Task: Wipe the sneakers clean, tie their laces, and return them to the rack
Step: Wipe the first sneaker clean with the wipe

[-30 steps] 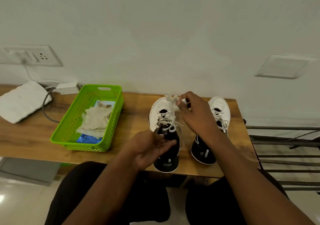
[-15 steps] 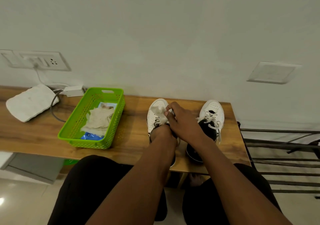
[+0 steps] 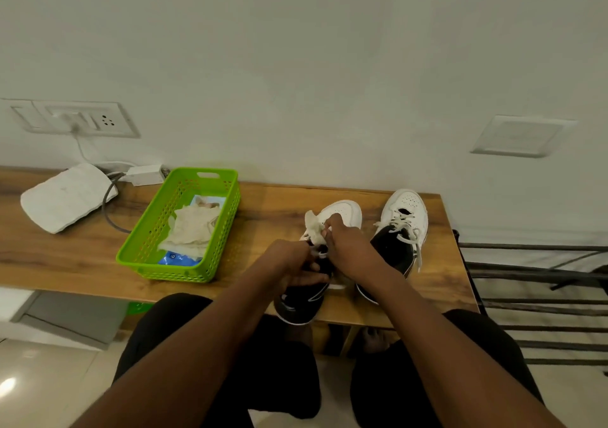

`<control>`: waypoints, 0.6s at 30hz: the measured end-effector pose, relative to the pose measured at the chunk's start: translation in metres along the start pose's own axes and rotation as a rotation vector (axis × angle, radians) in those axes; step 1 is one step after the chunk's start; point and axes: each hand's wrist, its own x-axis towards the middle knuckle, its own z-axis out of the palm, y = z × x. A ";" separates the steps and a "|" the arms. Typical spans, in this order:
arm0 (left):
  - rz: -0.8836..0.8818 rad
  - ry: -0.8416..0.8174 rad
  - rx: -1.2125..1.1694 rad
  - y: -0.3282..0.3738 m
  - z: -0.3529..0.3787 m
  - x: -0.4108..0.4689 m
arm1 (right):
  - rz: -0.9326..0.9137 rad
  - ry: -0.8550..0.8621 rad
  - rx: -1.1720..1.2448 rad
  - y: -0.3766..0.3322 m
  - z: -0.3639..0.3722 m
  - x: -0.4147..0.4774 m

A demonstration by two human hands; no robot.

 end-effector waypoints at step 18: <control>-0.034 0.090 -0.418 -0.009 0.031 0.028 | 0.186 -0.004 0.283 0.000 -0.007 0.006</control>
